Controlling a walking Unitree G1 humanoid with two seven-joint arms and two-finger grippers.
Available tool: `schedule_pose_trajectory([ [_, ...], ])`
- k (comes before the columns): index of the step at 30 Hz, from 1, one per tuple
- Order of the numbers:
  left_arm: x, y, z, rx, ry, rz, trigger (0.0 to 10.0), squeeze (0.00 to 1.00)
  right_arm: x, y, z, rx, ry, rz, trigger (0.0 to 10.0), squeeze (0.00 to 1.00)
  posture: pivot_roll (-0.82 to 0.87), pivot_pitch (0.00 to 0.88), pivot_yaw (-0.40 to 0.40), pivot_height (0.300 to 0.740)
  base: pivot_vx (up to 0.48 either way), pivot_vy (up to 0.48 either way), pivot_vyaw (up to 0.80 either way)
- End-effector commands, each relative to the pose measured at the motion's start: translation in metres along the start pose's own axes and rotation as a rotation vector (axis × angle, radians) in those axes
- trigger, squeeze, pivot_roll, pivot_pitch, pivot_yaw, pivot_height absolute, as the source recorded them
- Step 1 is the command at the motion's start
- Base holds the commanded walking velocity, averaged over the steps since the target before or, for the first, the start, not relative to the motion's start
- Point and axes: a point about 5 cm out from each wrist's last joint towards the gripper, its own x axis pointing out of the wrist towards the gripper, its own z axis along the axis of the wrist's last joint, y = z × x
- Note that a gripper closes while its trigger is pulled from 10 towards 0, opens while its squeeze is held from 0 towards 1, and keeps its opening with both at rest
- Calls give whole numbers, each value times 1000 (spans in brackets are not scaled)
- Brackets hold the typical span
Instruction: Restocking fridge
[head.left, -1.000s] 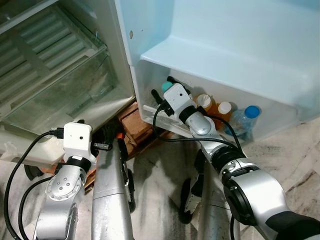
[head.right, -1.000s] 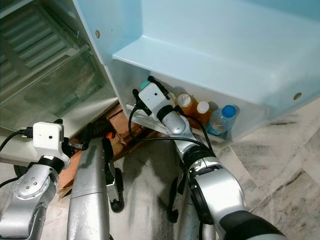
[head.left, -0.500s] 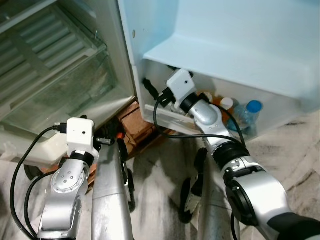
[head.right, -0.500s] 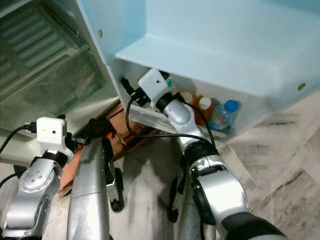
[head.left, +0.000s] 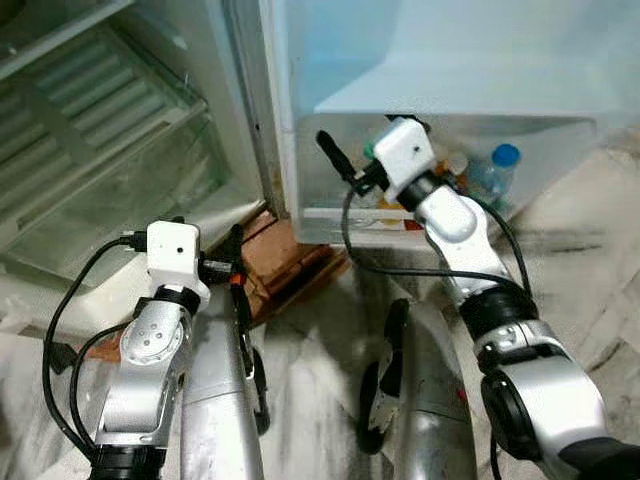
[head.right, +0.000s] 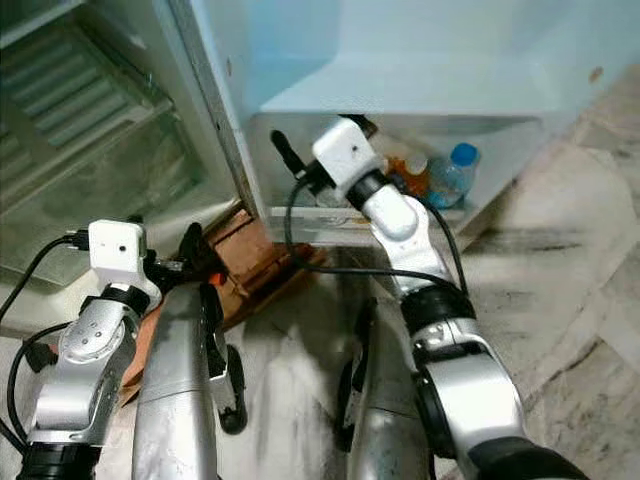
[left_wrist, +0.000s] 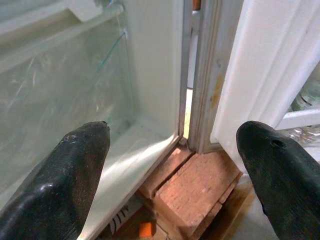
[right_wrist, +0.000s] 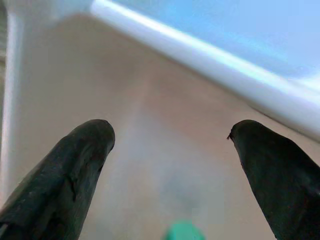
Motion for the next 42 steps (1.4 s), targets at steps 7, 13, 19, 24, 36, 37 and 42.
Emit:
schedule_pose_trajectory([
  [7,0,-4,-10,-10,13,1,10000,0,-28,-6,-9,107,34,-94,10000,1000,73,137,-11,524,0,0,0],
  [13,-5,-5,-15,-26,9,27,10000,0,-57,3,-4,172,25,-185,10000,922,66,112,-41,524,0,0,0],
  [19,-15,0,-23,-30,26,57,10000,0,-95,20,-16,235,167,-355,10000,0,55,92,-47,524,0,0,0],
  [24,-21,2,-27,-30,36,67,10000,0,-117,33,-20,242,254,-385,10000,0,38,82,-37,524,0,0,0],
  [36,-39,13,-38,-15,75,108,10000,0,-126,40,-22,326,320,-431,10000,0,40,57,-34,579,0,0,0],
  [37,-39,12,-39,-15,74,107,10000,0,-126,39,-22,327,321,-432,10000,0,42,50,-40,584,0,0,0],
  [42,-37,7,-38,-18,62,92,10000,0,-123,39,-22,347,315,-436,10000,0,39,41,-35,614,0,0,0],
])
